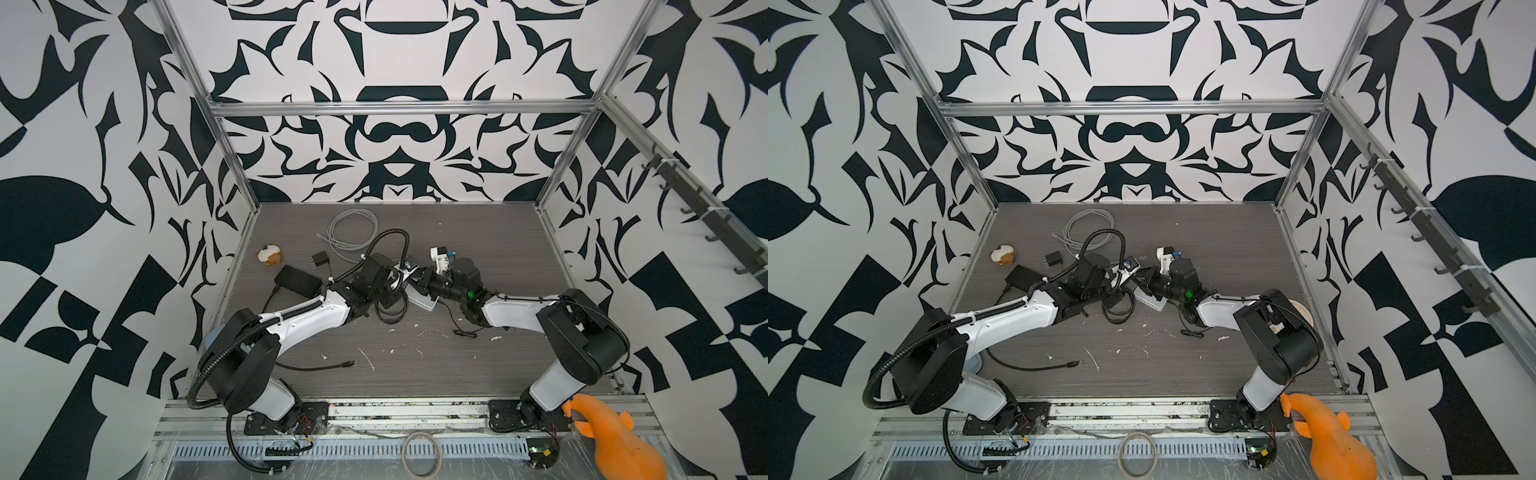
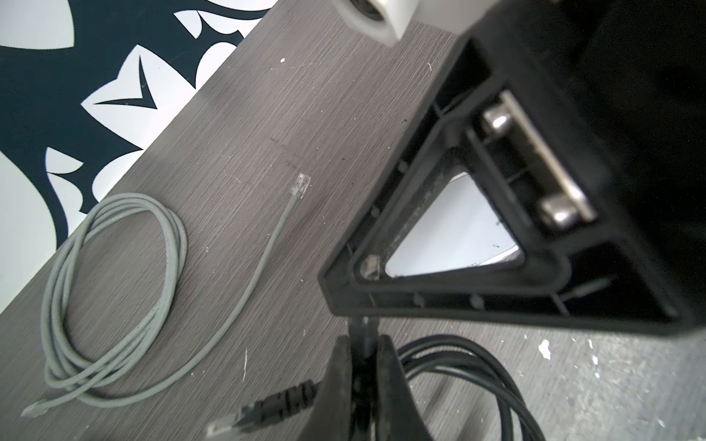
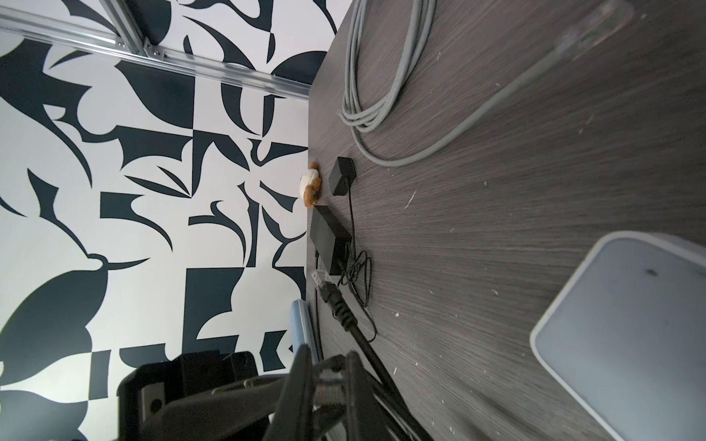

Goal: Insert the plug into the switch port

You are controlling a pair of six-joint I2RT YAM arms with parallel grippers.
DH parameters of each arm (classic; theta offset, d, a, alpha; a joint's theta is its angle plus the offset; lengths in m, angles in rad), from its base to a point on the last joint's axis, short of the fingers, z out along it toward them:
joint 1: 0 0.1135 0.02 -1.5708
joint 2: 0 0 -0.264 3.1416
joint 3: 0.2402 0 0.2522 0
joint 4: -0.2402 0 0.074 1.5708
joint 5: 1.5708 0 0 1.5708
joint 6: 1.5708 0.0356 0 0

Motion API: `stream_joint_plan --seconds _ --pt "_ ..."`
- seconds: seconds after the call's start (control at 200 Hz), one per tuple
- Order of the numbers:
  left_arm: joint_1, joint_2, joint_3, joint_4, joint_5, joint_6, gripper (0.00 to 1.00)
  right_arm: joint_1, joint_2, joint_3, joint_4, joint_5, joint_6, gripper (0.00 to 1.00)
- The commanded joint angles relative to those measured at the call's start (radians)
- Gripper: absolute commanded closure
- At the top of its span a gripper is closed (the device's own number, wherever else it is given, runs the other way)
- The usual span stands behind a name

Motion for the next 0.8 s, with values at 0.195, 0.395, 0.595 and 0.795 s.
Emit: stream_joint_plan --seconds 0.195,0.395,0.595,0.795 --pt "-0.019 -0.015 0.031 -0.028 -0.066 0.049 1.00 0.010 -0.058 0.032 -0.075 -0.001 -0.030 0.72" --pt "-0.043 -0.008 0.027 -0.017 -0.115 0.086 1.00 0.024 -0.079 0.066 -0.190 0.022 -0.055 0.73" --pt "-0.053 -0.014 0.017 -0.008 -0.116 0.095 1.00 0.023 -0.070 0.087 -0.212 0.034 -0.052 0.75" --pt "-0.052 -0.024 0.002 -0.003 -0.130 0.093 1.00 0.024 -0.059 0.096 -0.205 0.028 -0.041 0.84"
